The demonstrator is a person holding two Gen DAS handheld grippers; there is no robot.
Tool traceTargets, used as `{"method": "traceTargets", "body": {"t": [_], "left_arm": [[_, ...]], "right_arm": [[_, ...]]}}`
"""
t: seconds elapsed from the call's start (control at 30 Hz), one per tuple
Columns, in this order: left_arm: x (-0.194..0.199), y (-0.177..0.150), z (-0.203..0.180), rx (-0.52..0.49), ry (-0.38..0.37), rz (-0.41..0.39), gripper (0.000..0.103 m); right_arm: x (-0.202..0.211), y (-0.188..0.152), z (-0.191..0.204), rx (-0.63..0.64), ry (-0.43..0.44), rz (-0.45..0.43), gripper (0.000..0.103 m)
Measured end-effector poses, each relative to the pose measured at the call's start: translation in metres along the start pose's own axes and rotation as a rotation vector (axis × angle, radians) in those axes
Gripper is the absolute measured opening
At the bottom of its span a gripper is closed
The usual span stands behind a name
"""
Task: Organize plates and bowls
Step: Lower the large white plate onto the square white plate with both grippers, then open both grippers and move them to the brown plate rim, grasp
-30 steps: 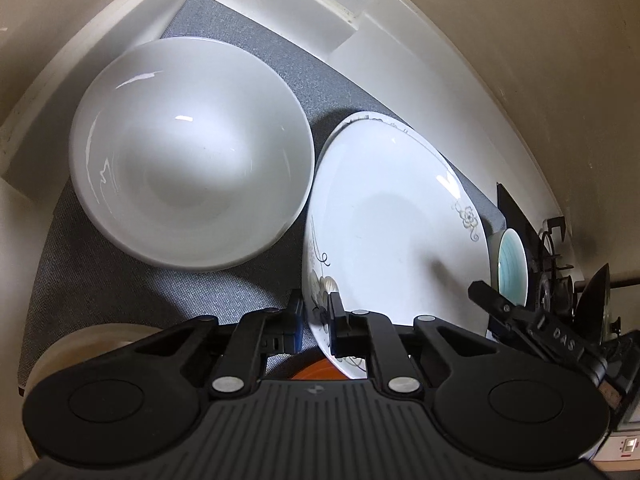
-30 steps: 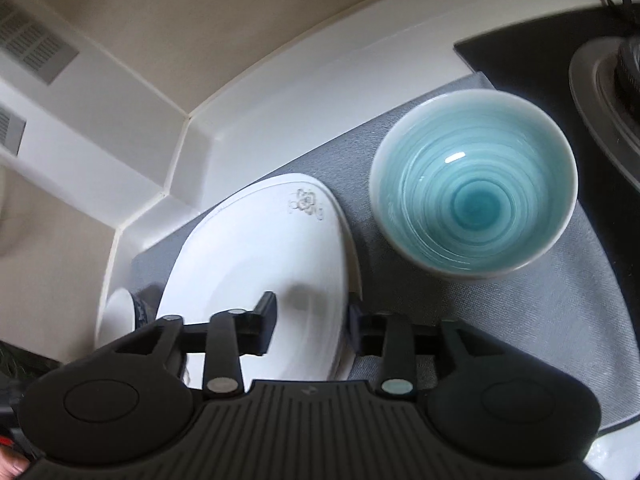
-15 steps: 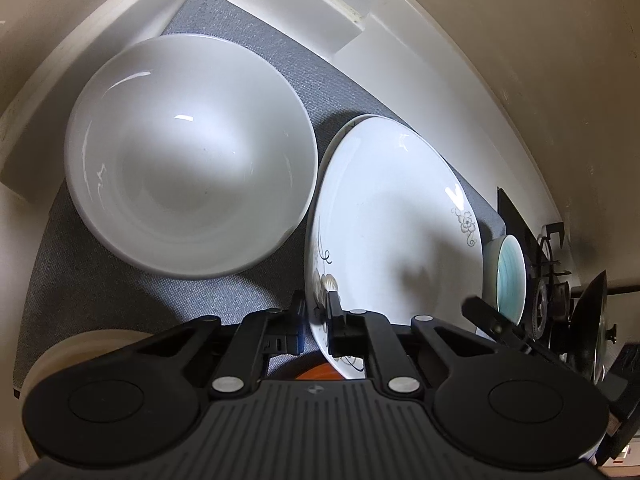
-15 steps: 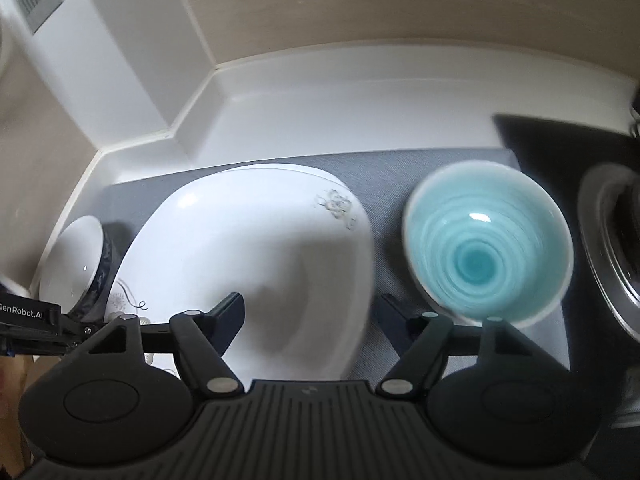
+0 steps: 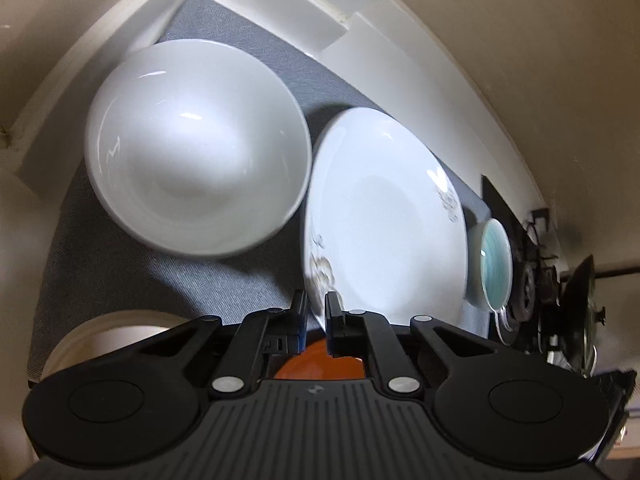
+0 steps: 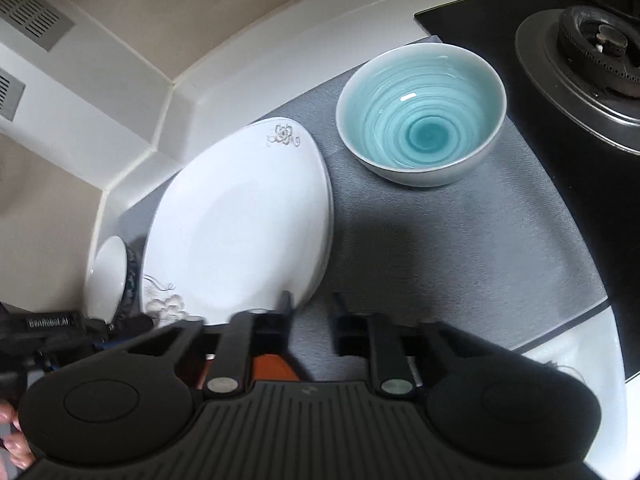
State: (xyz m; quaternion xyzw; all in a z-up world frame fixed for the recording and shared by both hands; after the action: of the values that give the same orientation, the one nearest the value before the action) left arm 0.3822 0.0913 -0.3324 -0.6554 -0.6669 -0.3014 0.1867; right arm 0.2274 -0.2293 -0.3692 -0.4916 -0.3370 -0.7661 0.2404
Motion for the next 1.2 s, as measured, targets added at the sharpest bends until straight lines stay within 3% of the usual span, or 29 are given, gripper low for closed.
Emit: {"method": "traceTargets", "body": {"t": [0.03,0.4,0.5,0.6,0.87,1.0,1.07,1.2], "left_arm": [[0.0,-0.001,-0.002,-0.013,0.006,-0.003,0.009],[-0.017,0.004,-0.001,-0.025,0.025,0.013,0.008],[-0.008,0.001,-0.006,-0.044,-0.008,-0.006,0.008],[-0.007,0.0,-0.008,-0.07,-0.006,-0.014,0.008],[-0.012,-0.002,-0.006,-0.09,0.027,0.007,0.007],[-0.006,-0.009,-0.016,-0.139,0.047,0.003,0.007],[-0.004,-0.013,-0.02,-0.149,0.052,0.013,0.008],[-0.003,-0.03,-0.034,-0.243,0.082,0.049,0.014]], "right_arm": [[-0.002,0.0,0.002,0.011,-0.003,0.002,0.005],[-0.005,0.006,-0.003,-0.025,-0.005,0.0,0.006],[-0.001,0.009,0.0,-0.018,0.001,-0.008,0.011],[-0.004,0.009,0.002,-0.007,-0.002,-0.001,0.024],[-0.011,0.002,-0.01,-0.041,0.026,0.018,0.033],[-0.003,-0.015,-0.01,0.052,0.003,0.033,0.042],[0.003,-0.03,-0.009,0.101,-0.025,0.012,0.042],[-0.003,-0.055,-0.006,0.16,0.009,0.056,0.042]]}}
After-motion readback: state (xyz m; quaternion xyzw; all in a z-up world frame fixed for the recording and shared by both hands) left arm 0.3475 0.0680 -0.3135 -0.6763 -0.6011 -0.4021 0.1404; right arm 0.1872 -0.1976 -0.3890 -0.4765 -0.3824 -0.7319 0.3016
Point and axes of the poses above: each gripper's, at about its wrist camera, not at the fingertips, and x roughly against the way its jaws point, z to its left, y to its top, the point moved 1 cm from there along -x, roughly the way its jaws point, and after that the axes turned 14 degrees about -y, right-handed, at the moved point
